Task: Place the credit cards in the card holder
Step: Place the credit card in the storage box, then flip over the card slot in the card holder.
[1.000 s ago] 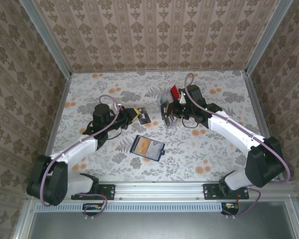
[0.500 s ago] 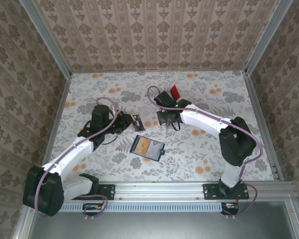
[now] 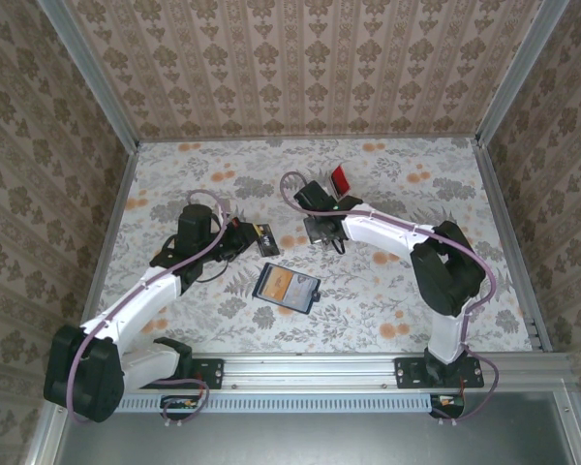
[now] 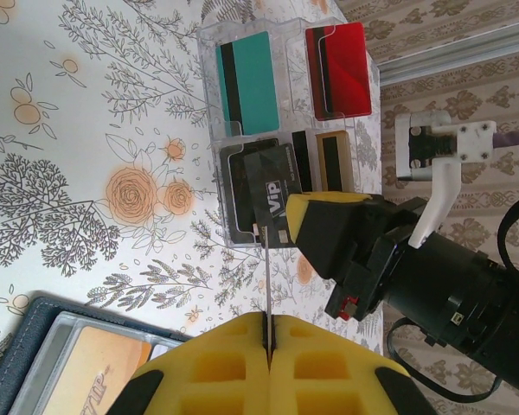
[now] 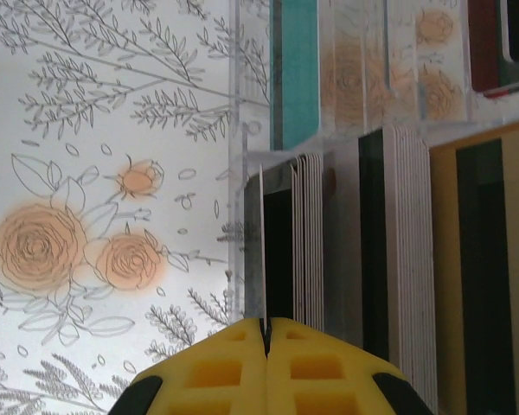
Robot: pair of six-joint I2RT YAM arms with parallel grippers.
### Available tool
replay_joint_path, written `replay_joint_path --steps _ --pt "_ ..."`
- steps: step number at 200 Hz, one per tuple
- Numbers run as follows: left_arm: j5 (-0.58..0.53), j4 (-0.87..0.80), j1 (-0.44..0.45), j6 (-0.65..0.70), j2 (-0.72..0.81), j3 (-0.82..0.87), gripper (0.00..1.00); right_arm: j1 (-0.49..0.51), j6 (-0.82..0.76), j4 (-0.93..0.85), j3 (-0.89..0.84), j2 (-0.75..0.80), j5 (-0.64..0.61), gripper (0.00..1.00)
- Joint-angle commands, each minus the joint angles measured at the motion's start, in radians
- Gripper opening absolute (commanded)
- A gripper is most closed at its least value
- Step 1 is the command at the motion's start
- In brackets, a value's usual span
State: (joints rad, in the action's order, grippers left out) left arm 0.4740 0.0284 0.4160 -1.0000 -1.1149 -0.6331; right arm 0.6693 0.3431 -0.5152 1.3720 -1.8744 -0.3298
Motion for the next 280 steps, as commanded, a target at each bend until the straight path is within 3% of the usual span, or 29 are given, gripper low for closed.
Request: replay_joint_path --steps 1,60,114,144,162,212,234,280 --pt "0.001 -0.021 -0.008 0.026 0.020 0.000 0.00 0.005 -0.001 0.032 -0.005 -0.037 -0.027 0.00" --pt "0.003 -0.016 -0.009 0.021 0.018 0.003 0.00 0.006 0.006 0.081 -0.056 -0.043 -0.054 0.01" --pt "0.021 0.000 -0.008 0.025 0.006 -0.002 0.00 0.015 0.050 0.020 -0.049 0.050 -0.043 0.28" --pt "0.032 0.017 -0.008 0.020 0.003 0.001 0.00 0.018 0.081 -0.017 -0.035 0.152 -0.030 0.31" --pt "0.051 0.052 -0.006 0.020 -0.007 -0.003 0.00 0.018 0.118 -0.010 -0.060 0.239 0.092 0.30" --pt "0.163 0.207 -0.005 0.002 -0.047 -0.015 0.00 -0.021 0.338 0.238 -0.217 0.357 0.599 0.36" --pt "0.237 0.288 -0.005 -0.017 -0.067 -0.013 0.00 -0.038 0.414 0.324 -0.250 0.361 0.702 0.37" --pt "0.289 0.387 -0.007 -0.055 -0.104 -0.024 0.00 -0.088 0.548 0.507 -0.320 0.353 0.859 0.38"
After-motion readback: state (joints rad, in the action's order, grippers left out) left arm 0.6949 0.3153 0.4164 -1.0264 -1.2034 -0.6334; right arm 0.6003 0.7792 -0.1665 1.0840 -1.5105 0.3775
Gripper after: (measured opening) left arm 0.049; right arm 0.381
